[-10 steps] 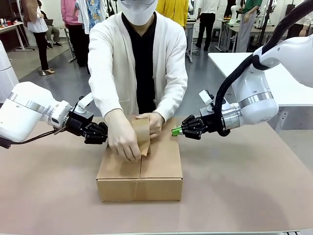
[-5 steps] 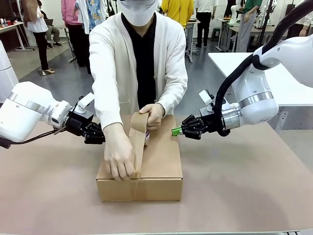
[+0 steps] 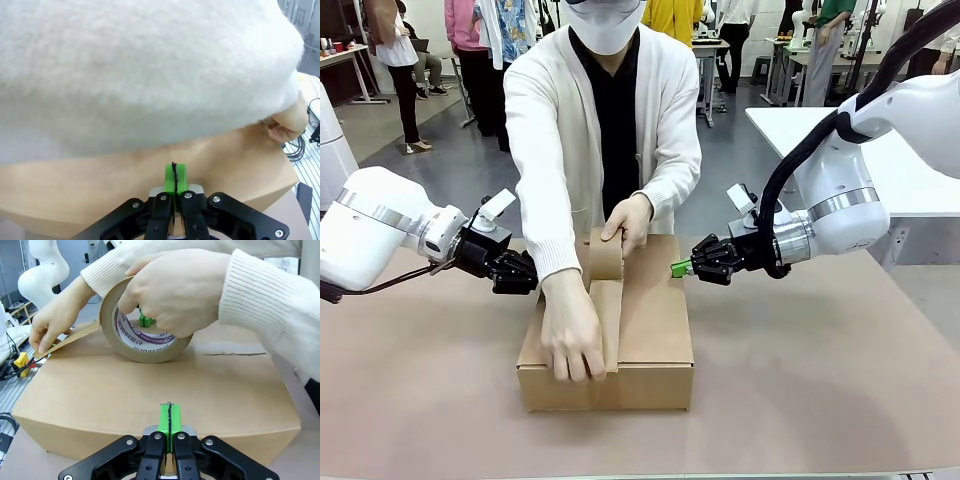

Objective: Wrap the clocks to prevent damage.
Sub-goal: After the human seals the box with tape, release both hands from the side flaps of the Package Box.

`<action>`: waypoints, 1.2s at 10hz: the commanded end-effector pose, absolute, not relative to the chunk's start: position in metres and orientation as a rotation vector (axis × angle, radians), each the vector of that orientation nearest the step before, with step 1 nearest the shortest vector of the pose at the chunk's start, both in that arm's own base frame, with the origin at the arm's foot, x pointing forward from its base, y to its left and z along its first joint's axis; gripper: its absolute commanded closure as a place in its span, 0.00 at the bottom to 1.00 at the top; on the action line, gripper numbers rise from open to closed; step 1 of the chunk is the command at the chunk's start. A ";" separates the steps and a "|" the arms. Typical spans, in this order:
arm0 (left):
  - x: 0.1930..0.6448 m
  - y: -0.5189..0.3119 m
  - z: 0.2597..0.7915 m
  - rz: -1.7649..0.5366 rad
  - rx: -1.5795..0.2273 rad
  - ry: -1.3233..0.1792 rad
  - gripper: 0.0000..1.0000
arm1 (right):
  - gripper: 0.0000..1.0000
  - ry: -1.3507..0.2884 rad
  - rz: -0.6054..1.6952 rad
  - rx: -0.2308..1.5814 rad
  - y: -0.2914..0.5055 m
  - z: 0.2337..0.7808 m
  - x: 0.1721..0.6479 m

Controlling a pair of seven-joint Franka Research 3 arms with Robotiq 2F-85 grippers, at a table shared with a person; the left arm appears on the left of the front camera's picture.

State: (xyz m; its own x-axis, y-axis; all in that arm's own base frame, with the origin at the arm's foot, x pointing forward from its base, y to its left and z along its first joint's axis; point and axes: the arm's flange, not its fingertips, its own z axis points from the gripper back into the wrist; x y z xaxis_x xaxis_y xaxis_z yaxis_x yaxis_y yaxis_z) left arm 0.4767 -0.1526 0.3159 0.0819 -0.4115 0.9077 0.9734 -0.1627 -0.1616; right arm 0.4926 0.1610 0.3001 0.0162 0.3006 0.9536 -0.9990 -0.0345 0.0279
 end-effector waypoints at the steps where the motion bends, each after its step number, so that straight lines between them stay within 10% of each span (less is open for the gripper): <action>1: 0.476 -0.153 0.312 -1.419 -1.077 -0.706 1.00 | 0.99 -0.941 1.348 1.015 0.162 0.297 0.492; 12: 0.476 -0.153 0.312 -1.419 -1.077 -0.706 1.00 | 0.99 -0.941 1.348 1.015 0.162 0.297 0.492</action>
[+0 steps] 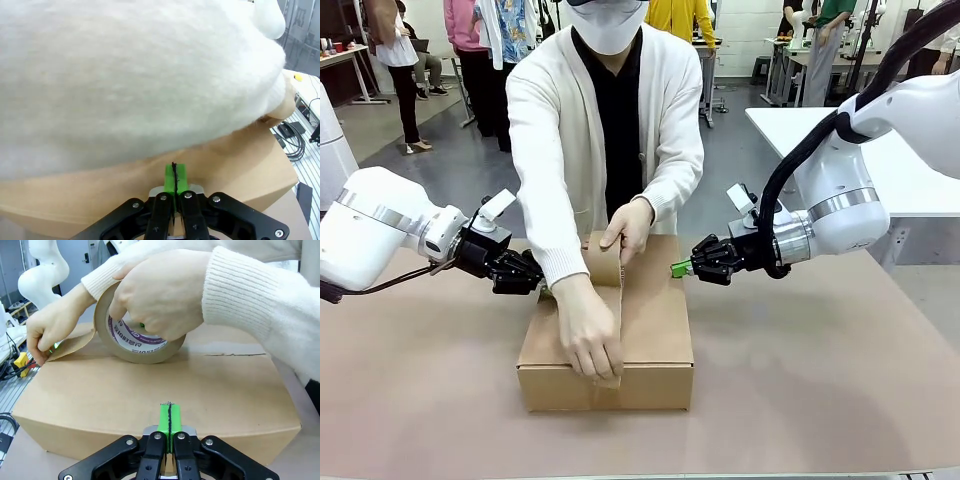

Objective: Wrap the clocks to prevent damage.
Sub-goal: After the human seals the box with tape, release both hands from the side flaps of the Package Box.

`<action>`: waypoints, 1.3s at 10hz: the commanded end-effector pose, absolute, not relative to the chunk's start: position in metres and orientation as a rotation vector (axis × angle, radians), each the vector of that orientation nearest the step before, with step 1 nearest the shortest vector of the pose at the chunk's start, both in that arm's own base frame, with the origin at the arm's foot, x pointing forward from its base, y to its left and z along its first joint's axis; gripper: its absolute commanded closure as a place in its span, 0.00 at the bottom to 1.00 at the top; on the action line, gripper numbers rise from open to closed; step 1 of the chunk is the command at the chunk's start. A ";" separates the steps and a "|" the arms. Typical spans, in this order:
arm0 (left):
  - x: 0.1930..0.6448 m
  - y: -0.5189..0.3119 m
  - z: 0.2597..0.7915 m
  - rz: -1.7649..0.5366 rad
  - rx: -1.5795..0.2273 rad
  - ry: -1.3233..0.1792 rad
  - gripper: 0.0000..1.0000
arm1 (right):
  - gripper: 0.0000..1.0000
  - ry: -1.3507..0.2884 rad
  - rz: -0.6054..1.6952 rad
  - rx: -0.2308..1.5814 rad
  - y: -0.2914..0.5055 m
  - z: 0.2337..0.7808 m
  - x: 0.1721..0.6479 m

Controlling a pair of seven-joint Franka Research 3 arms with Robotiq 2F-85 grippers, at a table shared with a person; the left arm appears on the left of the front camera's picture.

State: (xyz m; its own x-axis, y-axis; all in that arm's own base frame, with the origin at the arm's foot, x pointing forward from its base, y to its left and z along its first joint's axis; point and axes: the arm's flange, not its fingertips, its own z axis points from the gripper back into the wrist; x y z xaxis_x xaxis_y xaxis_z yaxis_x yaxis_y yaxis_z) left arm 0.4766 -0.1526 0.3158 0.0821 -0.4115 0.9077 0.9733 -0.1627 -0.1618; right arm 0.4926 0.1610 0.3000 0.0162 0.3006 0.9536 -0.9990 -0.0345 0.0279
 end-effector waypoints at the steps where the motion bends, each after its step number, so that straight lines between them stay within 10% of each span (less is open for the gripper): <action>1: 0.476 -0.153 0.312 -1.419 -1.077 -0.706 1.00 | 0.99 -0.941 1.348 1.015 0.162 0.297 0.492; 13: 0.476 -0.153 0.312 -1.419 -1.077 -0.706 1.00 | 0.99 -0.941 1.348 1.015 0.162 0.297 0.492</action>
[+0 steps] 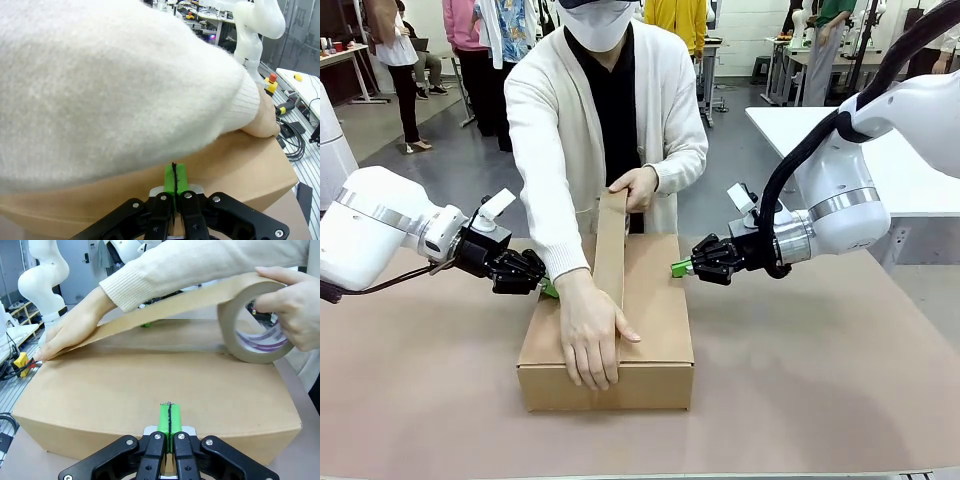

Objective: Wrap the clocks to prevent damage.
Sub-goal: After the human seals the box with tape, release both hands from the side flaps of the Package Box.

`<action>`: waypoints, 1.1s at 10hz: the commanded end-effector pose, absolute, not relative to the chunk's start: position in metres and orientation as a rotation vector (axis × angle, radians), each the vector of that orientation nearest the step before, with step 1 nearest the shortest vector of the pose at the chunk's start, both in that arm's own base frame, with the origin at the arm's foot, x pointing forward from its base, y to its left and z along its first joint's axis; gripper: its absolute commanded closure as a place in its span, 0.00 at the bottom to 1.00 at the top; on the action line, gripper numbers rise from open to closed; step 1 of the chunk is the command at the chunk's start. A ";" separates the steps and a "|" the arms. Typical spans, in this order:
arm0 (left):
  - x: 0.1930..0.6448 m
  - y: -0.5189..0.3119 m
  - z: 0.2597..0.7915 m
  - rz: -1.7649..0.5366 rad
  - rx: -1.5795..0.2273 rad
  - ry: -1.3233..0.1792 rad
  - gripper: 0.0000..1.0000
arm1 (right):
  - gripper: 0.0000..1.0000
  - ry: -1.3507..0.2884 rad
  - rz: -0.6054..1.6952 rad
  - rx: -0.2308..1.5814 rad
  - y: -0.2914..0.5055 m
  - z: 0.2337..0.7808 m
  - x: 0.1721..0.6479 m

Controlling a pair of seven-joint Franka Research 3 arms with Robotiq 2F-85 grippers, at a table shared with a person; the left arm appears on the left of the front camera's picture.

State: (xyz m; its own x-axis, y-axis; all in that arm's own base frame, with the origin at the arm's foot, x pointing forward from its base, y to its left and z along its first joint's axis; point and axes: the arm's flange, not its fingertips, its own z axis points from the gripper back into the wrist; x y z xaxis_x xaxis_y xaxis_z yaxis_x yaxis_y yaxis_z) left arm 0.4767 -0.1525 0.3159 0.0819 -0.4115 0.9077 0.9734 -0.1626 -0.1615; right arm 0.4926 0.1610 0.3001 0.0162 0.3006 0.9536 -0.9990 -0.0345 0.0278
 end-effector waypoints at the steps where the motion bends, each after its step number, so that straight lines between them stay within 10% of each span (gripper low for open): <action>1: 0.476 -0.153 0.312 -1.419 -1.077 -0.706 1.00 | 0.99 -0.941 1.348 1.015 0.162 0.297 0.492; 11: 0.476 -0.153 0.312 -1.419 -1.077 -0.706 1.00 | 0.99 -0.941 1.348 1.015 0.162 0.297 0.492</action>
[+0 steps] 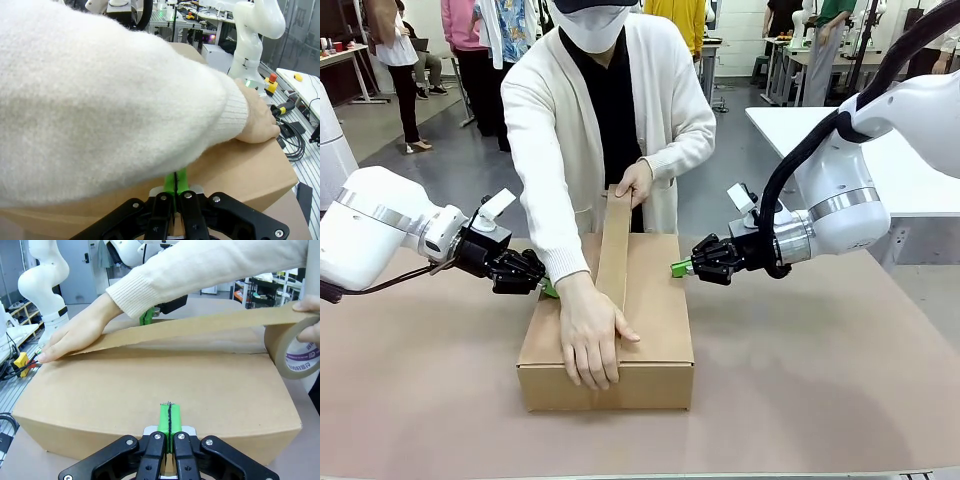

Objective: Wrap the clocks to prevent damage.
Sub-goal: After the human seals the box with tape, release both hands from the side flaps of the Package Box.

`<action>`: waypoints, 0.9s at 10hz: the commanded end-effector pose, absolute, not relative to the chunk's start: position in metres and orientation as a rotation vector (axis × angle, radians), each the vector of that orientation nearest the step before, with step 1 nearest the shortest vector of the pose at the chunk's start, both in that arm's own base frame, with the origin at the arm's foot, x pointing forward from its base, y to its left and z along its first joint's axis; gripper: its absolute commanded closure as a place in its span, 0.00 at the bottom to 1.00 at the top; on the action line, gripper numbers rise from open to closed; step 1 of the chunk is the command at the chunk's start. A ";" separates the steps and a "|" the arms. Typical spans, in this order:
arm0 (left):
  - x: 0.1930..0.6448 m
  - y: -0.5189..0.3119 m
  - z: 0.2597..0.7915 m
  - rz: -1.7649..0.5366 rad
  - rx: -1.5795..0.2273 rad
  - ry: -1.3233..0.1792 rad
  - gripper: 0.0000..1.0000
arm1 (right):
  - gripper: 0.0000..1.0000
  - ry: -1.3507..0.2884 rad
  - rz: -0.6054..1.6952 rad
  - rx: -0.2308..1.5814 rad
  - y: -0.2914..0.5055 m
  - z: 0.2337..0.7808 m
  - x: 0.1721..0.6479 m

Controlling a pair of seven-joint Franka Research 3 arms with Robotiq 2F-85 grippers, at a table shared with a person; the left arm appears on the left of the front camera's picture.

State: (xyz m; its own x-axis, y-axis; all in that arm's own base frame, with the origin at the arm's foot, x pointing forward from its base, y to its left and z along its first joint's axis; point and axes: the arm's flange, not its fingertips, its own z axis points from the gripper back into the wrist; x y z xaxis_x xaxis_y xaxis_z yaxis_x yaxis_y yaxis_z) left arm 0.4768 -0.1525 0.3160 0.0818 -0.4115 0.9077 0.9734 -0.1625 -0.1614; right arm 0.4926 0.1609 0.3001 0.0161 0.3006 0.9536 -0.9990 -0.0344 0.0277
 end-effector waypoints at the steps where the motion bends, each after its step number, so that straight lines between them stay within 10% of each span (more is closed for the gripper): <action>1: 0.476 -0.153 0.312 -1.419 -1.077 -0.706 1.00 | 0.99 -0.941 1.348 1.015 0.162 0.297 0.492; 9: 0.476 -0.153 0.312 -1.419 -1.077 -0.706 1.00 | 0.99 -0.941 1.348 1.015 0.162 0.297 0.492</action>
